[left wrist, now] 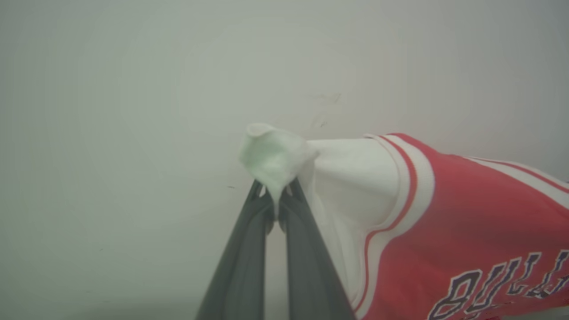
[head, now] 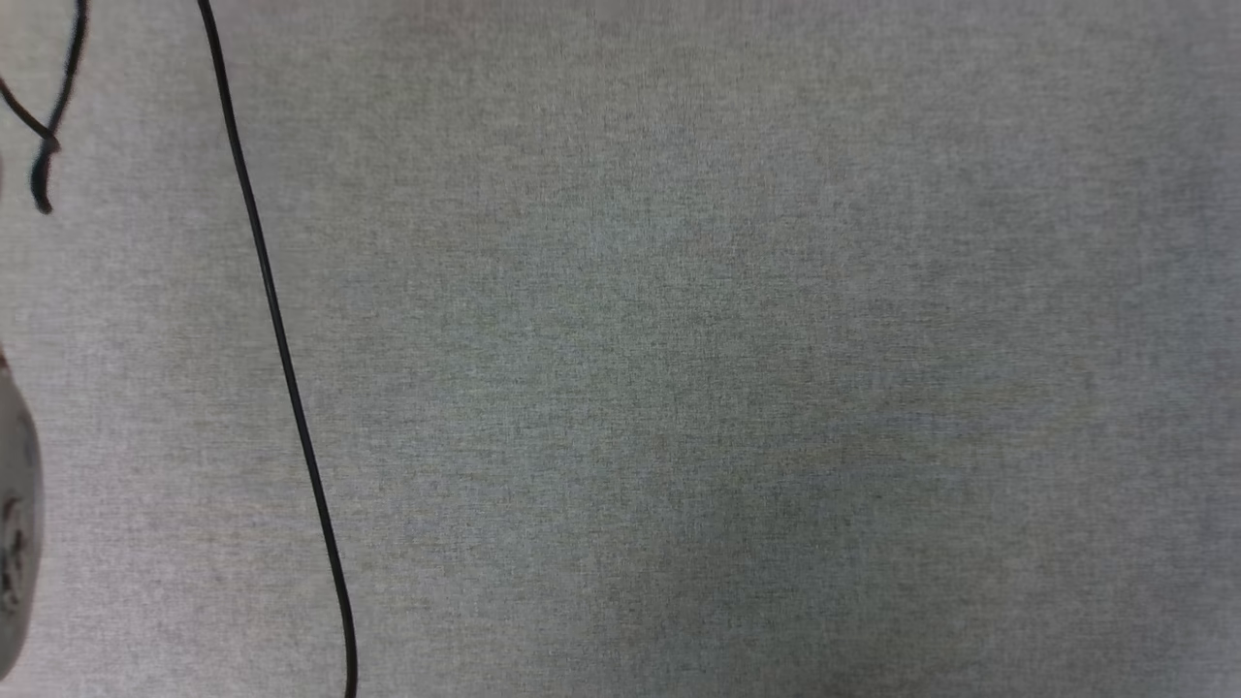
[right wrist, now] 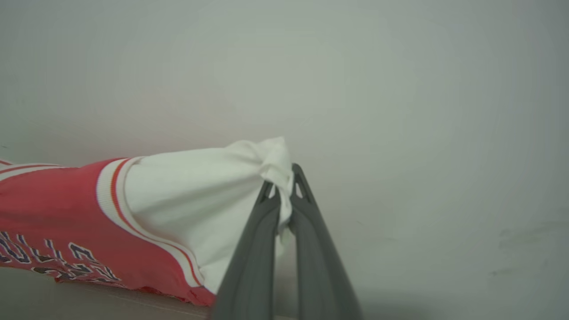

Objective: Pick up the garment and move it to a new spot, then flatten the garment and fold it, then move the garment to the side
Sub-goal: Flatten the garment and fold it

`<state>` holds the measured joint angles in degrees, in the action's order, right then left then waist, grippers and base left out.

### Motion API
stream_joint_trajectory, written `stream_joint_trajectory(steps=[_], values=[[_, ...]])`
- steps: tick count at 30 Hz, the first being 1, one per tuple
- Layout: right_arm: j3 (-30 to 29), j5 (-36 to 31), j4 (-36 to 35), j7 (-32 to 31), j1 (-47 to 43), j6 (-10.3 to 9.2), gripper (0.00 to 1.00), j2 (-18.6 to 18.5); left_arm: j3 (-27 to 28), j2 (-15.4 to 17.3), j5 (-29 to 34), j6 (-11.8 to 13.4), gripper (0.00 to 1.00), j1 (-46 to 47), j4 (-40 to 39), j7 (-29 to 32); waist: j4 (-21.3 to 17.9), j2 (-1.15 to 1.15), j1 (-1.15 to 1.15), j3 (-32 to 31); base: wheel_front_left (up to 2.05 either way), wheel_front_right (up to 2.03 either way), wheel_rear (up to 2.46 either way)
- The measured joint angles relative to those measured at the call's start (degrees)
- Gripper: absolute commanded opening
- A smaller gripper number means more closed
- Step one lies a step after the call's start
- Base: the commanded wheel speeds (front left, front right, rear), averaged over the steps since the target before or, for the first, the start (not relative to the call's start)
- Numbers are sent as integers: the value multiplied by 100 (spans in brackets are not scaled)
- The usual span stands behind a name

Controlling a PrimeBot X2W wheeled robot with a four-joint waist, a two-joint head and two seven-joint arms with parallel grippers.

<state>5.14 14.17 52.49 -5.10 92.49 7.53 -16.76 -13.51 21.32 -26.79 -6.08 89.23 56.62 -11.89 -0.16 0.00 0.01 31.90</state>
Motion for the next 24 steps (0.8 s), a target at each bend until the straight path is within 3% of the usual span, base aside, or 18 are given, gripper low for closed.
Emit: stream_joint_trajectory(steps=[4, 10, 17, 24], values=[[261, 208, 226, 179, -160, 0, 0, 43, -74, -142, -176, -93, 0, -133, 296, -100, 20, 0, 0, 147, 0, 0, 0], [740, 820, 219, 514, -1139, 0, 0, -7, -282, -412, -638, -133, 0, -1006, 374, -219, 96, 0, 0, 51, 0, 0, 0], [1149, 1720, -211, 840, -3006, -1, 0, -220, -575, -494, -1187, -142, 0, -2810, -391, -300, 151, 0, -1, -421, 0, 0, 0], [1235, 2336, -759, 1023, -4639, -1, 0, -437, 127, -416, -950, -142, 0, -4756, -1738, -309, 149, 0, -2, -1003, 0, 0, 0]])
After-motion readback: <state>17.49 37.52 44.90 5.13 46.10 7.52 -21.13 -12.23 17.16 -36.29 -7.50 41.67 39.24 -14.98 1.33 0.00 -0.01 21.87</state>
